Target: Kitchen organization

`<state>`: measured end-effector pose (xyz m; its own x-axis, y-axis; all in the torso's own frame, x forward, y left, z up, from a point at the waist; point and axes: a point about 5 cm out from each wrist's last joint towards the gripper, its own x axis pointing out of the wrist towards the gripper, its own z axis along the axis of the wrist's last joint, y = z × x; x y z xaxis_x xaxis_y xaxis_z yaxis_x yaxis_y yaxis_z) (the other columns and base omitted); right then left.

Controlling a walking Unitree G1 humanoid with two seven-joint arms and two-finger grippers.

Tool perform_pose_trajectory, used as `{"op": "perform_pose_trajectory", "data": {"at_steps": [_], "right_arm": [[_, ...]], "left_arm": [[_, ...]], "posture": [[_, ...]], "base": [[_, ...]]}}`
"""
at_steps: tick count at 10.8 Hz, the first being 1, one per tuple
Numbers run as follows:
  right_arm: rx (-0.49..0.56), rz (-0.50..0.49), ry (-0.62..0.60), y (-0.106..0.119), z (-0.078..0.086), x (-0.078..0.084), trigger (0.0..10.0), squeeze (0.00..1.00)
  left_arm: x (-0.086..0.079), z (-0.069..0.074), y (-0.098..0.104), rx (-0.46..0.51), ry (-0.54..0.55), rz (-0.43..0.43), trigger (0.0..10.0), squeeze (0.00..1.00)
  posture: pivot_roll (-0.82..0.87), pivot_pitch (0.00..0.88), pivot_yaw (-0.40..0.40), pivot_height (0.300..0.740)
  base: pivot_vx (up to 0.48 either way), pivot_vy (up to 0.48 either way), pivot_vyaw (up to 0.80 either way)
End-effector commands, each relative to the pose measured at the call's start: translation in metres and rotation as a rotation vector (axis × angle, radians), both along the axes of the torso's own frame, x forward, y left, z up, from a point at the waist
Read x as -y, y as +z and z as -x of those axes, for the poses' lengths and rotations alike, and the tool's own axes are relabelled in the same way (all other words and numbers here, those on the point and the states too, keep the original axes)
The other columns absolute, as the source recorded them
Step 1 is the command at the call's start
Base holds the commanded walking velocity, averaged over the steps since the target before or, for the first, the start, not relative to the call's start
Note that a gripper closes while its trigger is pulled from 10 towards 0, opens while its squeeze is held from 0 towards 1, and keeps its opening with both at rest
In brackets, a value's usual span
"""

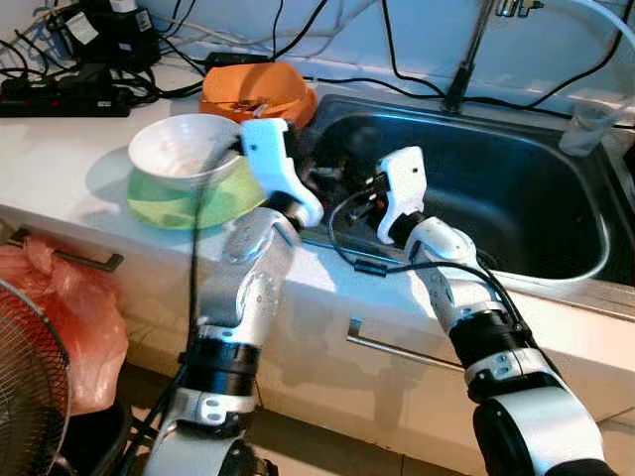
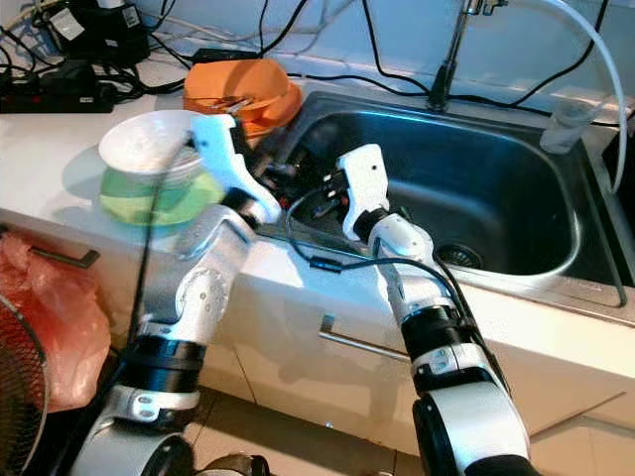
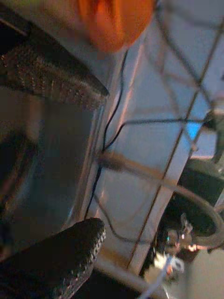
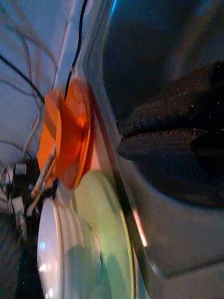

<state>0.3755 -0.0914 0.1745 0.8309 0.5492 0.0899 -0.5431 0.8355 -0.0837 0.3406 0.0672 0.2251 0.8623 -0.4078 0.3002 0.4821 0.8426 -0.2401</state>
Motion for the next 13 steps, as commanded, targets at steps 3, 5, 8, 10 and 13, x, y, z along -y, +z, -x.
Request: {"op": "perform_pose_trajectory", "data": {"at_steps": [3,5,8,10,13], "right_arm": [[0.025,-0.038,-0.074,0.009,-0.006,0.008,10.0,0.88],[0.020,-0.065,-0.099,0.009,-0.007,0.011,10.0,1.00],[-0.002,-0.167,-0.077,0.013,-0.004,0.009,10.0,1.00],[-0.002,-0.190,-0.012,0.016,0.001,-0.001,10.0,1.00],[0.011,-0.176,0.070,0.019,0.010,-0.009,10.0,1.00]], "left_arm": [[-0.018,0.004,0.008,0.144,0.171,-0.134,10.0,1.00],[-0.036,0.005,0.005,0.170,0.266,-0.191,10.0,1.00],[-0.064,0.008,-0.003,0.166,0.454,-0.301,10.0,1.00],[-0.078,0.005,-0.007,0.146,0.527,-0.346,10.0,1.00],[-0.100,-0.004,-0.015,0.079,0.582,-0.408,10.0,1.00]], "posture": [[0.04,0.036,-0.006,0.740],[0.04,0.035,-0.003,0.740],[0.05,0.034,-0.003,0.740],[0.05,0.032,-0.001,0.740],[0.05,0.030,0.002,0.740]], "base": [[0.000,0.000,0.00],[0.000,0.000,0.00],[0.000,0.000,0.00],[0.000,0.000,0.00],[0.000,0.000,0.00]]}}
